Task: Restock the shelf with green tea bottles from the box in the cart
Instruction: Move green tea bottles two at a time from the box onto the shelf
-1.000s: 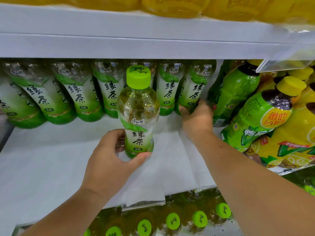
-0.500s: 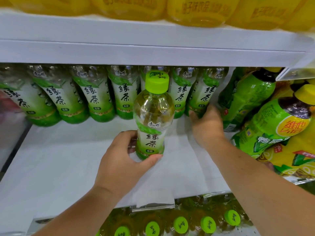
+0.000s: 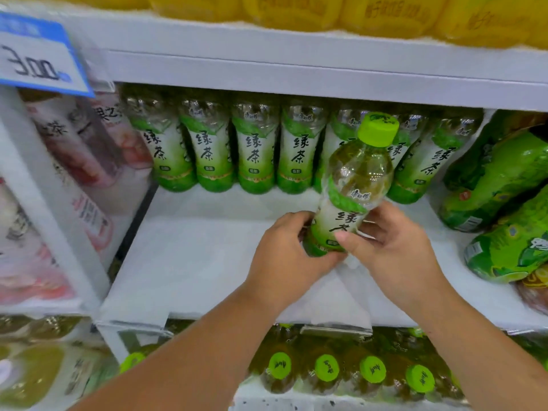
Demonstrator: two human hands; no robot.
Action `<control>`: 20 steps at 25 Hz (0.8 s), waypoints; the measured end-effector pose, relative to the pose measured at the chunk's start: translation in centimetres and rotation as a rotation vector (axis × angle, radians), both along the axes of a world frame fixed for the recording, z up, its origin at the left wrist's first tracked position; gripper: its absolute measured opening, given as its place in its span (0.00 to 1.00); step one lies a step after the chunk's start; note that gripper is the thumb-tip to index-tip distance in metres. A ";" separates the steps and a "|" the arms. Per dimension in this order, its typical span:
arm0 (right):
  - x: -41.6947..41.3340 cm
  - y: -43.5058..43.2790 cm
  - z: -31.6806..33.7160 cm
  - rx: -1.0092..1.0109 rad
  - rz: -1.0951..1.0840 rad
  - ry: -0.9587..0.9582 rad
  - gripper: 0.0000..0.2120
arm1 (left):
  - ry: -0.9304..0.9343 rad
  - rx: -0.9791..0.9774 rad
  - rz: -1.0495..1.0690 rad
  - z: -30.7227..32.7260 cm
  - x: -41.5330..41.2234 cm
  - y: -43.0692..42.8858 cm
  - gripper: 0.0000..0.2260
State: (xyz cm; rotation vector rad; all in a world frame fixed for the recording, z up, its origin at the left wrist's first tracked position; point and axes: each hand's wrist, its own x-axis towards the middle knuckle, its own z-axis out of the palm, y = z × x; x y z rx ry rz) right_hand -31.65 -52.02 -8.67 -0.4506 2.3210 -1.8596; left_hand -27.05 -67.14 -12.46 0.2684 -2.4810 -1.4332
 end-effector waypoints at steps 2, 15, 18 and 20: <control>0.1 -1.0 0.0 0.051 0.036 0.019 0.23 | -0.034 -0.012 0.011 0.4 1.0 -1.2 0.20; 2.1 -19.1 -1.3 0.114 0.203 0.219 0.18 | -0.170 -0.155 0.344 0.5 5.7 -14.8 0.22; 1.6 -21.2 -1.8 0.106 0.204 0.252 0.18 | -0.189 -0.151 0.386 0.4 5.3 -15.5 0.22; 1.4 -22.2 -2.0 0.082 0.196 0.241 0.16 | -0.180 -0.112 0.429 0.4 5.0 -16.0 0.23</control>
